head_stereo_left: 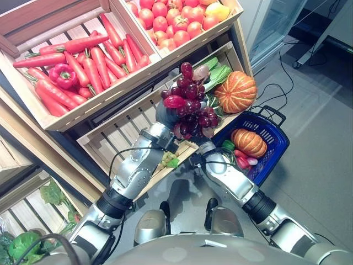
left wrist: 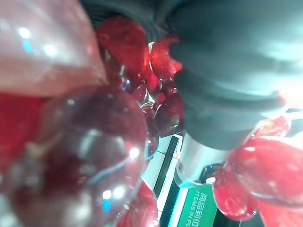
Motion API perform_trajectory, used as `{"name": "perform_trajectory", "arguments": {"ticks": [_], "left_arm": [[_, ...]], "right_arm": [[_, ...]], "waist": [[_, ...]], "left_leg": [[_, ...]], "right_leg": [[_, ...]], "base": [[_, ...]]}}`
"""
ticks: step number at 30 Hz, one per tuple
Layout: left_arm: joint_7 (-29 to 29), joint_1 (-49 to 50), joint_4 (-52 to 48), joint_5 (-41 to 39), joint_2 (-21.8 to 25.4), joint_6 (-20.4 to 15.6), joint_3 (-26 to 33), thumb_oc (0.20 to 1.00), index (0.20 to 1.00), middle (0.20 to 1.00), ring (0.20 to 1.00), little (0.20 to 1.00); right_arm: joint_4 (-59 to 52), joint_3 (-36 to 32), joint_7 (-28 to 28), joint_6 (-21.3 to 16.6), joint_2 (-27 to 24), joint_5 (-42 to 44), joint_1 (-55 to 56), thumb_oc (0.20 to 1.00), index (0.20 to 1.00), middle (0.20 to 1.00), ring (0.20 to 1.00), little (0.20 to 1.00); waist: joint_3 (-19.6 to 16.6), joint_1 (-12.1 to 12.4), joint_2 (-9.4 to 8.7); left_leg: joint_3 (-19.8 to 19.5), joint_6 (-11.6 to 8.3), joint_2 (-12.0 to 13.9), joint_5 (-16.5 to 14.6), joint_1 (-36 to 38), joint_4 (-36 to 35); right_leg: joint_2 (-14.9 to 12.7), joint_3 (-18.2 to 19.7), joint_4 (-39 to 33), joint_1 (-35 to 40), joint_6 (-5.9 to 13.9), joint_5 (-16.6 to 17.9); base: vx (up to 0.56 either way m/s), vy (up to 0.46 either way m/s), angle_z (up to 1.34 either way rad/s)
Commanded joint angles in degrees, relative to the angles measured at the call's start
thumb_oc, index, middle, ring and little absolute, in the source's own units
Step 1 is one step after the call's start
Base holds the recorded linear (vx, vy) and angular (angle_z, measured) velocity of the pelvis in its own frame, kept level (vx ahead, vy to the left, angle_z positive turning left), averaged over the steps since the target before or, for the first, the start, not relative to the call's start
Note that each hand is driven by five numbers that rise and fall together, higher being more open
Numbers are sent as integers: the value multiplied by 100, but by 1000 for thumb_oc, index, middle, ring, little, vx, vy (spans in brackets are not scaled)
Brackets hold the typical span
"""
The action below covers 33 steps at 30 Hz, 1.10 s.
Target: Pick up fruits and vegetables into the basket
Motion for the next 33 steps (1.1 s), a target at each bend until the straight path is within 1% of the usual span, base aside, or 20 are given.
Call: {"name": "perform_trajectory", "arguments": {"ticks": [1,5,7,10,11,12,13,17,18,20,23,25,28,30,32,33], "left_arm": [[-320,-220,-251,-360,-174,-371,-301,200,200,200,200,200],[-310,-118,-173,-355,-163,-456,-268,200,200,200,200,200],[-275,-71,-123,-219,-152,-497,-246,200,200,200,200,200],[-235,-47,-85,50,-112,-375,-224,200,200,200,200,200],[-246,-46,-61,145,-96,-283,-228,238,238,238,238,238],[-257,-45,-28,275,-87,-180,-236,507,507,507,507,507],[-342,-45,2,469,-55,51,-239,1000,1000,1000,1000,1000],[-726,-60,87,935,63,303,-297,1000,1000,1000,1000,1000],[-820,-77,91,1270,128,466,-328,1000,1000,1000,1000,1000],[-973,-140,116,1810,259,565,-383,1000,1000,1000,1000,1000],[-1245,-210,148,2372,420,761,-409,1000,1000,1000,1000,1000],[-1312,-263,155,2893,549,691,-422,1000,1000,1000,1000,1000],[-1148,-328,136,3558,751,445,-274,1000,1000,1000,1000,1000],[-1030,-350,73,3845,904,277,-88,1000,1000,1000,1000,1000],[-929,-291,-34,3917,1028,202,141,1000,1000,1000,1000,1000],[-747,-258,-78,3913,1103,124,262,1000,1000,1000,1000,1000]], "right_arm": [[-206,69,33,-542,457,-195,-551,200,200,200,200,200],[-250,4,79,-630,380,-260,-497,200,200,200,200,200],[-240,-28,122,-763,348,-297,-465,200,200,200,200,200],[-247,-64,141,-830,318,-285,-439,200,200,200,200,200],[-234,-90,136,-862,303,-280,-434,200,200,200,200,200],[-224,-117,138,-888,300,-270,-436,200,200,200,200,200],[-222,-166,129,-928,285,-259,-430,200,200,200,200,200],[-227,-345,80,-1094,162,-250,-383,200,200,200,200,200],[-249,-414,65,-1136,112,-267,-365,200,200,200,200,200],[-249,-529,51,-1214,6,-251,-319,200,200,200,200,200],[-290,-693,48,-1248,-122,-320,-239,200,200,200,200,200],[-270,-821,80,-1272,-224,-344,-187,200,200,200,200,200],[-217,-994,52,-1252,-350,-341,-101,200,200,200,200,200],[-209,-1191,66,-1239,-449,-320,20,200,200,200,200,200],[-242,-1393,116,-1264,-543,-313,174,200,200,200,200,200],[-251,-1498,130,-1286,-609,-308,259,200,200,200,200,200]], "waist": [[-57,0,-180],[-70,-13,-173],[-68,-11,-174],[-71,-8,-170],[-69,-6,-170],[-65,-6,-168],[-65,-12,-163],[-53,-48,-128],[-55,-70,-115],[-61,-113,-84],[-78,-172,-45],[-97,-224,-14],[-126,-262,20],[-146,-294,46],[-147,-313,65],[-142,-328,76]], "left_leg": [[271,258,-20,-425,91,150],[275,257,-17,-420,102,136],[276,259,-9,-420,106,133],[269,257,-2,-409,112,124],[272,255,4,-406,114,125],[274,253,8,-404,116,124],[273,249,14,-402,116,127],[272,232,40,-384,109,133],[275,229,48,-379,108,133],[268,224,53,-361,121,120],[275,214,61,-343,151,92],[286,199,75,-323,159,89],[284,184,93,-300,191,62],[286,168,108,-278,213,30],[287,152,119,-265,215,21],[287,144,126,-255,211,17]], "right_leg": [[-317,293,-316,573,503,-153],[-313,300,-329,579,495,-155],[-310,301,-317,573,491,-161],[-307,292,-304,569,491,-167],[-308,284,-299,572,487,-168],[-306,277,-296,576,483,-172],[-299,272,-283,572,478,-187],[-282,259,-241,558,458,-218],[-274,259,-227,549,455,-229],[-257,265,-206,542,448,-240],[-235,279,-196,547,444,-258],[-217,310,-189,538,442,-258],[-187,345,-180,545,434,-276],[-164,358,-165,548,423,-303],[-157,359,-142,535,416,-320],[-153,357,-118,520,414,-332]], "base": [[0,0,0],[0,0,0],[0,0,0],[0,0,0],[0,0,0],[0,0,0],[0,0,0],[0,0,0],[0,0,0],[0,0,0],[0,0,0],[14,-12,-2],[45,-29,-6],[43,-36,-6],[28,-38,-6],[18,-36,-8]]}}
